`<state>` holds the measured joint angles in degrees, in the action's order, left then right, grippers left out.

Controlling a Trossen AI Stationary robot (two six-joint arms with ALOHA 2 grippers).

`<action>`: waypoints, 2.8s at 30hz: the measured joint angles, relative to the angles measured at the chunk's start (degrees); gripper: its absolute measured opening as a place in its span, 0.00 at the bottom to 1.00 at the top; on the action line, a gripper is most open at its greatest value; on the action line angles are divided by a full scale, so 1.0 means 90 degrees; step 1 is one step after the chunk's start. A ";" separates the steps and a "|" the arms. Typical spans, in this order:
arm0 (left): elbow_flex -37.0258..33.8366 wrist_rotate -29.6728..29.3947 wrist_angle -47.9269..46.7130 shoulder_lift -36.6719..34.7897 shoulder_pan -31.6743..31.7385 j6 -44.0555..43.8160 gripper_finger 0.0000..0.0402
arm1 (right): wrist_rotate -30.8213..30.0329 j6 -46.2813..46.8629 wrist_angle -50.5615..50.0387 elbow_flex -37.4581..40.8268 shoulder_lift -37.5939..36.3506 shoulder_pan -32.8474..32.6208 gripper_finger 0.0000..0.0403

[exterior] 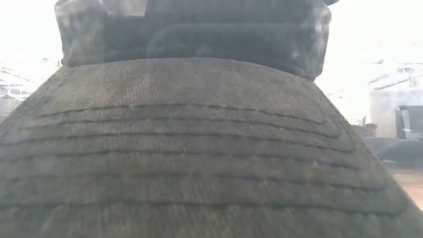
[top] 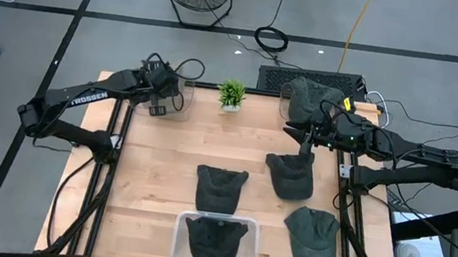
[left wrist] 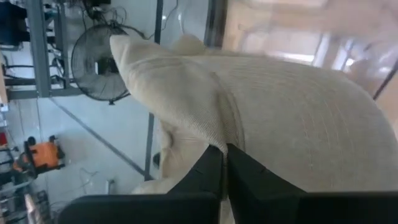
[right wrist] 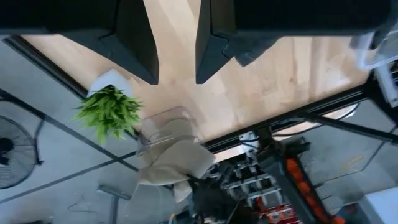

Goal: Pick & Place hat
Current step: Put the light brown cap into the left transparent bin

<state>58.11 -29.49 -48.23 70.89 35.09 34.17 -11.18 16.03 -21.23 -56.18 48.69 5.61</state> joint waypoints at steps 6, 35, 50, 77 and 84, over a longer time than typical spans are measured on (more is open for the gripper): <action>-0.0471 -0.0062 0.0551 -0.0061 0.0242 0.0444 0.01 | -0.0298 0.0000 -0.0002 0.0000 0.0002 0.0019 0.23; -0.0973 -0.0602 0.0203 -0.0160 0.0185 0.0512 0.23 | -0.0277 0.0406 -0.0002 0.0000 0.0075 0.0591 0.23; 0.0041 0.0921 0.0748 -0.0039 0.1870 -0.3883 0.03 | -0.0250 0.0646 -0.0002 -0.0002 0.0075 0.0588 0.23; -0.0272 0.1841 0.0831 0.1491 0.1464 -0.4116 0.05 | -0.0238 0.1087 -0.0002 -0.0002 0.0075 0.0568 0.23; -0.0505 0.1932 0.0661 0.1484 0.1454 -0.4263 0.03 | -0.0243 0.1073 -0.0002 -0.0002 0.0075 0.0571 0.23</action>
<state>53.57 -12.10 -42.28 84.25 48.18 -4.20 -13.37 25.69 -21.26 -56.21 49.36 10.74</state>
